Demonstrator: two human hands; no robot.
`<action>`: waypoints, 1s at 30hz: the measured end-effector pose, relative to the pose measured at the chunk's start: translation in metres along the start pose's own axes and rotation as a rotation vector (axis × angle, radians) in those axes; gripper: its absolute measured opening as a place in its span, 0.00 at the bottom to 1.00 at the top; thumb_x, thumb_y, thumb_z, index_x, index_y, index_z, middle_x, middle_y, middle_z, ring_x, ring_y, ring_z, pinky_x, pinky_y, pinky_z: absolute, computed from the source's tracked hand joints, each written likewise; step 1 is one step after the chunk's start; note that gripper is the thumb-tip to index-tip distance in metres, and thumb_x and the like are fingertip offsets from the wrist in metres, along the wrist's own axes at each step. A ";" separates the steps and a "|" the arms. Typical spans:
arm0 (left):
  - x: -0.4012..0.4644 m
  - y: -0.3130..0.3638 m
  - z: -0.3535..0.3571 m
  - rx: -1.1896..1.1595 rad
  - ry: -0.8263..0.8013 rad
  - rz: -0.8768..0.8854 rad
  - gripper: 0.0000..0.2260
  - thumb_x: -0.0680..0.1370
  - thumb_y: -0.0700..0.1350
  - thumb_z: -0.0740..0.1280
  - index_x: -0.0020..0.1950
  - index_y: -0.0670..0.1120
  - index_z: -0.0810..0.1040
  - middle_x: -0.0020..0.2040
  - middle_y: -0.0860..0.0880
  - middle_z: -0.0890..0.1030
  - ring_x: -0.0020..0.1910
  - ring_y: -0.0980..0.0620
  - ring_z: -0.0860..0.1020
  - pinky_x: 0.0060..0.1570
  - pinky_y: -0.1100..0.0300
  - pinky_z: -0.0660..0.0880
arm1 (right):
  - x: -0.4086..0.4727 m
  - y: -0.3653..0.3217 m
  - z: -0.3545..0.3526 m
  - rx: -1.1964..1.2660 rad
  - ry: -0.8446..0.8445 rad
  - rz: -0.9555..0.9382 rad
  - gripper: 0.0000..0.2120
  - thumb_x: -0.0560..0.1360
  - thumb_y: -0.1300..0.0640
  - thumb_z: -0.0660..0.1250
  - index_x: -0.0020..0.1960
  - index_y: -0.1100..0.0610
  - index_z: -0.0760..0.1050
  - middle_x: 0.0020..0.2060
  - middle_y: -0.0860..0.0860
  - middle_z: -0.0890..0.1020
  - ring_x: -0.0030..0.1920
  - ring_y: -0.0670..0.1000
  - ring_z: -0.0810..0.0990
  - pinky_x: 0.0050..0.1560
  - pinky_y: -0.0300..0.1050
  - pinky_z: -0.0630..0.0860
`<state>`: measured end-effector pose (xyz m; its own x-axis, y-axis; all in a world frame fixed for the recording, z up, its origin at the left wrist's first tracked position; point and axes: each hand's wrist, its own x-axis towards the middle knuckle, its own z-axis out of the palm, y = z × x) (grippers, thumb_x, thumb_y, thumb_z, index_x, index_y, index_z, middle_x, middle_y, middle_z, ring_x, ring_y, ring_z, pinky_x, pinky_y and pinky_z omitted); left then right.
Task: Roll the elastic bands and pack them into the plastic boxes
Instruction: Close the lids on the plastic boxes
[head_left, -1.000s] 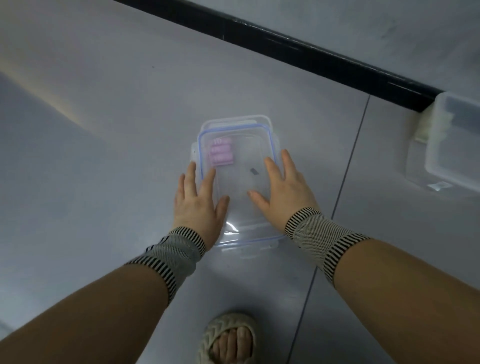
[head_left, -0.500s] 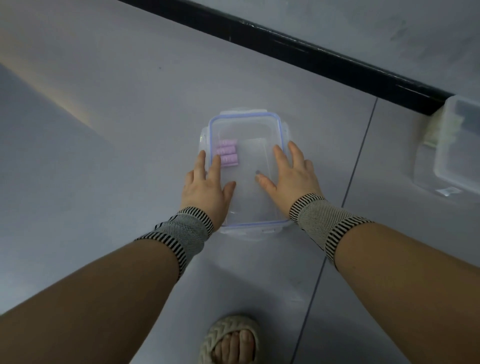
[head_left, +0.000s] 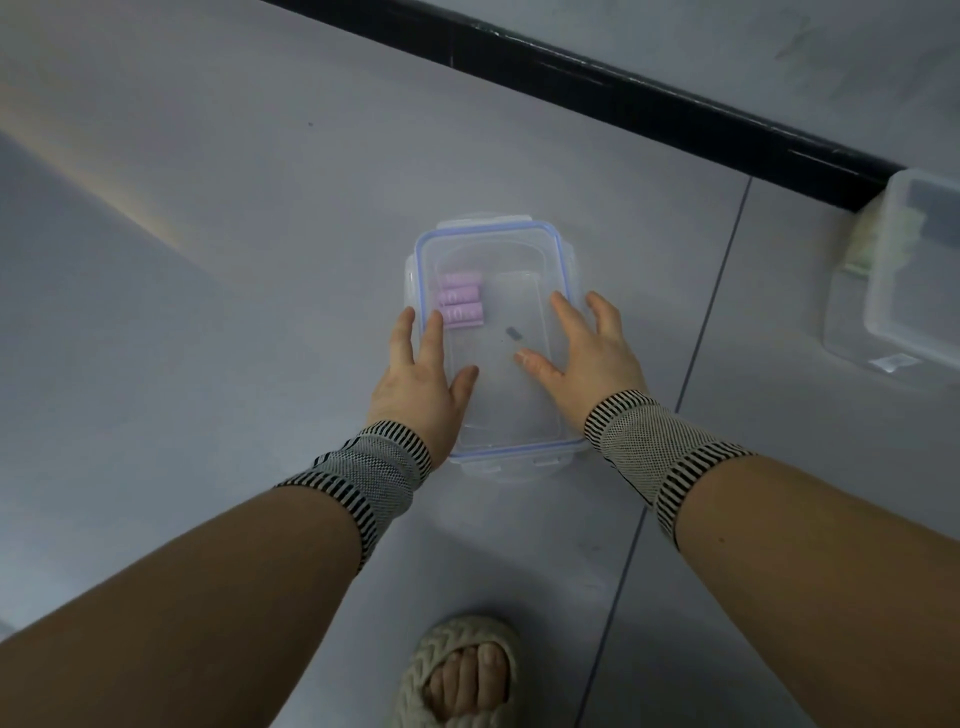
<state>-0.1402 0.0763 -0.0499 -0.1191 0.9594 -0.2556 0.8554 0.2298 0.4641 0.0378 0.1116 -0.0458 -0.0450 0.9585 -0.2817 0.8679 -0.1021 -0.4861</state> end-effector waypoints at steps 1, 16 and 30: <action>-0.002 0.003 0.002 0.004 -0.004 0.007 0.30 0.79 0.57 0.56 0.77 0.51 0.47 0.77 0.50 0.42 0.65 0.43 0.71 0.62 0.52 0.68 | -0.003 0.004 -0.001 0.001 0.002 0.011 0.36 0.74 0.38 0.63 0.76 0.47 0.54 0.76 0.54 0.49 0.73 0.57 0.61 0.70 0.48 0.62; -0.022 0.060 0.038 0.033 -0.056 0.158 0.28 0.80 0.53 0.55 0.77 0.51 0.48 0.78 0.48 0.44 0.72 0.42 0.61 0.66 0.50 0.63 | -0.039 0.069 -0.034 -0.055 0.058 0.142 0.35 0.74 0.36 0.62 0.76 0.46 0.55 0.76 0.54 0.50 0.72 0.58 0.63 0.68 0.49 0.63; -0.025 0.047 0.033 0.207 -0.079 0.251 0.27 0.81 0.51 0.55 0.77 0.48 0.49 0.78 0.46 0.46 0.72 0.44 0.59 0.69 0.52 0.60 | -0.048 0.075 -0.029 -0.075 0.102 0.126 0.34 0.75 0.38 0.60 0.76 0.48 0.55 0.76 0.55 0.51 0.72 0.59 0.61 0.69 0.51 0.63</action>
<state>-0.0806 0.0575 -0.0500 0.1407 0.9644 -0.2240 0.9384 -0.0578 0.3407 0.1193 0.0661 -0.0443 0.1136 0.9619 -0.2488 0.8981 -0.2065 -0.3884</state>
